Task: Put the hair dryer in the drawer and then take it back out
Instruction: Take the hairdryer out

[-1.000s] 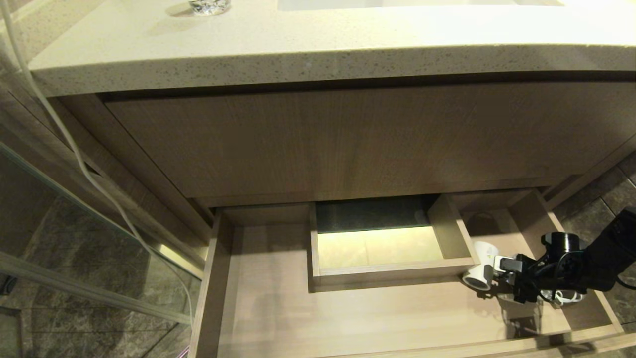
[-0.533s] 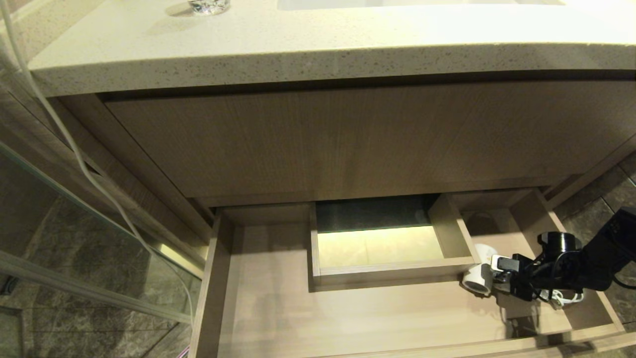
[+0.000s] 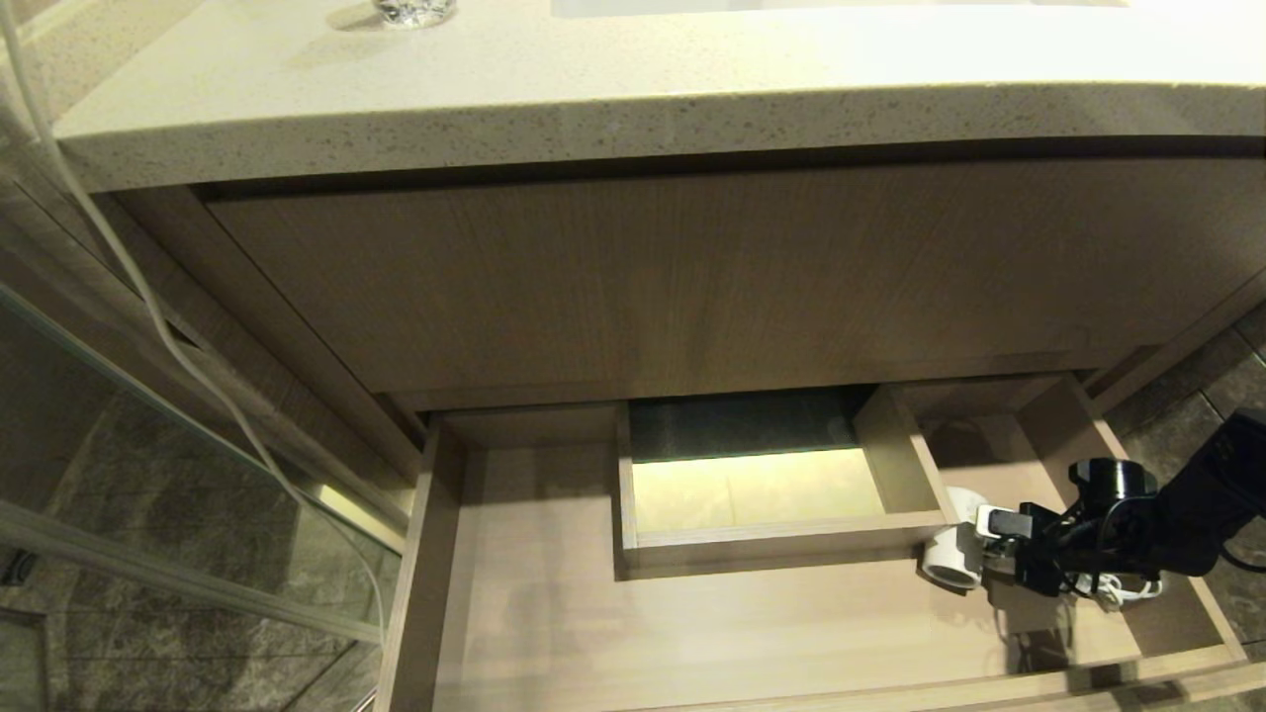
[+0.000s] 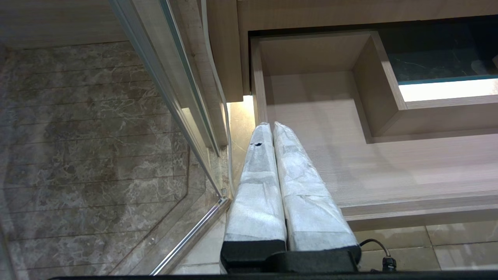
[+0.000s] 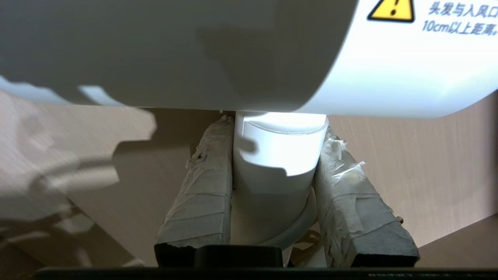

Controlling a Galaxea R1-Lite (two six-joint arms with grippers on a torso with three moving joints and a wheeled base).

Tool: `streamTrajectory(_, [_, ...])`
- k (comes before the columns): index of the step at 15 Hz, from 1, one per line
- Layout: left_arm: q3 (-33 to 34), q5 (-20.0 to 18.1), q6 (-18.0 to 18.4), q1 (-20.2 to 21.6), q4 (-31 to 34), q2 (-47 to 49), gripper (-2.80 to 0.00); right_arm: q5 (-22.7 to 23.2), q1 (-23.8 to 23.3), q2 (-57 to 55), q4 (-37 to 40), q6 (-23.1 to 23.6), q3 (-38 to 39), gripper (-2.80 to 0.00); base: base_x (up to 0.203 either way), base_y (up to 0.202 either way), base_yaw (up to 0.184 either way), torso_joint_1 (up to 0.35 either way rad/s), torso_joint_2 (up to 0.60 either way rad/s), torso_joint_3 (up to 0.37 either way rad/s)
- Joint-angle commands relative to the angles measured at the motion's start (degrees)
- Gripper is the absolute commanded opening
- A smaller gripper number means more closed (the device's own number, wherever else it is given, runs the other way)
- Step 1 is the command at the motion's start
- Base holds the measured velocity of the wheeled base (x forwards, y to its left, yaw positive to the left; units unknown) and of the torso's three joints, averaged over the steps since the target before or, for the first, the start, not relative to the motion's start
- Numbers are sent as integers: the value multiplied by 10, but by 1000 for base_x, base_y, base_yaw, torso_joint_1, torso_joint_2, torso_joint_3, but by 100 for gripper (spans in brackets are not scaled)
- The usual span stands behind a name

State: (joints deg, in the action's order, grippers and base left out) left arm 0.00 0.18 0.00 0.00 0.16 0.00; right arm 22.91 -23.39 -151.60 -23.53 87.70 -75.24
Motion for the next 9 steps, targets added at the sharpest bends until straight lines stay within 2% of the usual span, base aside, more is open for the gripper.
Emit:
streamTrajectory(1, [0, 0, 0, 0, 0, 0, -280, 2, -1, 7, -5, 2, -4, -280, 0, 0, 0, 0, 0, 0])
streamTrajectory(9, [0, 1, 0, 0, 0, 0, -280, 4, -1, 64, 5, 2, 17, -280, 0, 0, 0, 0, 0, 0])
